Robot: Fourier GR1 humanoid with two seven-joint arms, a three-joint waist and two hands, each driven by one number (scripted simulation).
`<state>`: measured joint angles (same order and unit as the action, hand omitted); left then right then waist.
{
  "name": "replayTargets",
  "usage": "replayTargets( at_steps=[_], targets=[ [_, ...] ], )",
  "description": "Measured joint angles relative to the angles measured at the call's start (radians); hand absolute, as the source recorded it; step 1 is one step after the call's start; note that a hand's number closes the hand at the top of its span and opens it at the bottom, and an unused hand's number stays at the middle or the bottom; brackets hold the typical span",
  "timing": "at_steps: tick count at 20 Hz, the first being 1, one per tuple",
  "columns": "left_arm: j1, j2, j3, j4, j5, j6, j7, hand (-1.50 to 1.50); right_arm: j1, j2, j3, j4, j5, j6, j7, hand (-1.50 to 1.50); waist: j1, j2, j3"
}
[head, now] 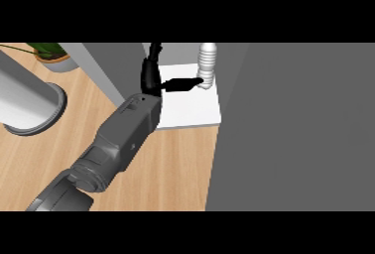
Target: Pick up the bottled water, place it into the cabinet and close the cabinet
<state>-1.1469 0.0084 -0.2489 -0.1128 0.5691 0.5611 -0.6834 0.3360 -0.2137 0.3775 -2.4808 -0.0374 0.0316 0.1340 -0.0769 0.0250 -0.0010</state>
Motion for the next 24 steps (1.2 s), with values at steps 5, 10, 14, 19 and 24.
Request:
replayTargets(
  at_steps=[5, 10, 14, 19, 24],
  targets=[
    [-0.005, -0.006, 0.011, -0.042, 0.012, -0.092, -0.021, -1.5, -0.001, 0.002, -0.023, 0.004, -0.008, 0.01, -0.006, -1.5, 0.001, -0.003, 0.0],
    [-0.013, -0.008, 0.018, -0.093, 0.025, -0.244, -0.017, -1.5, 0.001, 0.005, -0.041, 0.0, -0.011, 0.012, 0.003, -1.5, 0.018, -0.01, 0.0],
    [0.019, -0.008, -0.001, -0.17, 0.061, -0.293, 0.0, -1.5, 0.007, 0.006, -0.045, -0.001, -0.01, 0.017, 0.011, -1.5, 0.026, -0.017, 0.001],
    [0.106, -0.008, -0.044, -0.313, 0.097, -0.32, 0.03, -1.5, 0.012, 0.015, -0.038, -0.002, -0.003, 0.013, 0.014, -1.5, 0.05, -0.025, 0.001],
    [0.247, -0.008, -0.104, -0.511, 0.096, -0.293, 0.085, 1.5, 0.019, 0.02, -0.018, -0.005, 0.003, 0.008, 0.026, -1.5, 0.074, -0.032, 0.001]
  ],
)
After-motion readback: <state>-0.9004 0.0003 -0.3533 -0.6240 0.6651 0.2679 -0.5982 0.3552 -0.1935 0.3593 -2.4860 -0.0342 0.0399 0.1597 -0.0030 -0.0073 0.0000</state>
